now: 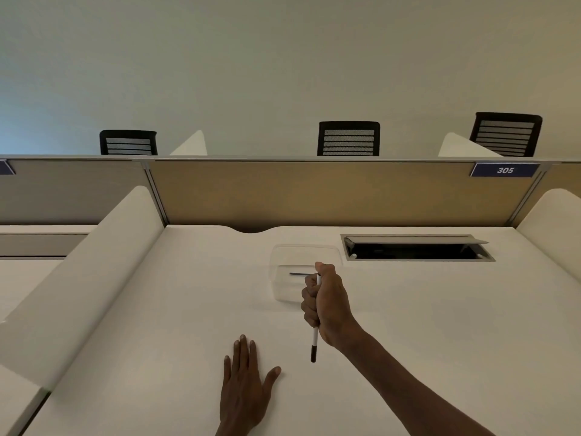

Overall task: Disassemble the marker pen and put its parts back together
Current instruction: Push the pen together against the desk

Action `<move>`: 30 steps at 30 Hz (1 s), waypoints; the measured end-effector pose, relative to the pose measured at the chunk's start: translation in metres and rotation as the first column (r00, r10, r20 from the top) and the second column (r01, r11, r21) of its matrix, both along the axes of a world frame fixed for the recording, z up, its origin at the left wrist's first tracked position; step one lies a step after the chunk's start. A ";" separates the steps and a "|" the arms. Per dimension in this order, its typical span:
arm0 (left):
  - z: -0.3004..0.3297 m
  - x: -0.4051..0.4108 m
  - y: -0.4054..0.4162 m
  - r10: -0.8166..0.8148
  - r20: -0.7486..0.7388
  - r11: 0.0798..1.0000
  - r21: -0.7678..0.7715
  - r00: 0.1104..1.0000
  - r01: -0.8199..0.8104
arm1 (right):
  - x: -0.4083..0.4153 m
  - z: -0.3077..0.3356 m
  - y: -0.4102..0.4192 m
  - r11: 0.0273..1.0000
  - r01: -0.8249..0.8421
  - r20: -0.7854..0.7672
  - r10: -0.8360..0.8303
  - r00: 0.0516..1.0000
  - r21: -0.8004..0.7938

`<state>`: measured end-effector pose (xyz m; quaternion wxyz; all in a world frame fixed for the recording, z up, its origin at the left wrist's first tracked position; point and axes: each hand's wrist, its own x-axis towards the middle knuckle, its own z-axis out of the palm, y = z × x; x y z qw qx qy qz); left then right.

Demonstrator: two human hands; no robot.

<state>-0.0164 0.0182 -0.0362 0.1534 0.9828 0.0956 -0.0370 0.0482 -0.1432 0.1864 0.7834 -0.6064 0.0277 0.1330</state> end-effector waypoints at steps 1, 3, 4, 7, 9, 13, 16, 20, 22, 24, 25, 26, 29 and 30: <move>0.000 0.000 0.000 0.000 -0.001 1.000 -0.001 1.000 0.000 | 0.000 0.000 0.001 1.000 0.000 0.004 0.000 1.000 -0.004; 0.000 -0.001 0.000 0.001 0.000 1.000 -0.005 1.000 -0.001 | 0.000 -0.001 0.001 1.000 -0.002 0.008 0.002 1.000 -0.007; 0.000 -0.001 0.000 0.001 0.000 1.000 -0.005 1.000 -0.001 | 0.000 -0.001 0.001 1.000 -0.002 0.009 0.002 1.000 -0.009; 0.001 -0.001 0.000 0.004 0.001 1.000 -0.004 1.000 -0.004 | 0.000 -0.001 0.001 1.000 0.002 0.018 -0.002 1.000 -0.020; 0.001 -0.001 0.000 0.003 0.003 1.000 -0.002 1.000 -0.003 | 0.000 -0.003 0.001 1.000 0.007 0.023 -0.006 1.000 -0.030; 0.001 -0.002 0.000 0.005 0.011 1.000 -0.010 1.000 -0.005 | -0.001 -0.005 0.001 0.999 0.011 0.028 -0.010 1.000 -0.049; 0.001 -0.001 0.000 0.005 0.012 1.000 -0.006 1.000 -0.004 | -0.001 -0.006 0.001 0.998 0.011 0.036 -0.009 0.999 -0.061; 0.001 -0.002 0.000 0.002 0.005 1.000 -0.011 1.000 -0.002 | -0.002 -0.007 0.000 0.998 -0.001 0.031 0.003 1.000 -0.069; 0.000 -0.002 0.000 0.007 0.015 1.000 -0.016 1.000 -0.006 | -0.003 -0.007 -0.001 0.997 -0.013 0.020 0.015 1.000 -0.074; 0.000 0.000 -0.001 0.008 0.017 1.000 -0.013 1.000 -0.008 | -0.004 -0.006 -0.002 0.992 -0.021 0.054 0.028 0.998 -0.122; 0.000 0.000 0.000 0.005 0.013 1.000 -0.006 1.000 -0.005 | -0.004 -0.005 -0.001 0.986 -0.019 0.089 0.034 0.995 -0.164; -0.001 0.000 0.000 0.002 0.009 1.000 0.000 1.000 -0.002 | -0.004 -0.005 0.000 0.978 -0.012 0.131 0.040 0.991 -0.208; -0.002 0.000 0.001 0.003 0.012 1.000 -0.012 1.000 -0.003 | -0.004 -0.009 0.002 0.938 0.065 0.287 0.038 0.957 -0.341; -0.002 0.000 0.001 0.003 0.013 1.000 -0.017 1.000 -0.003 | -0.004 -0.010 0.003 0.926 0.097 0.332 0.032 0.943 -0.365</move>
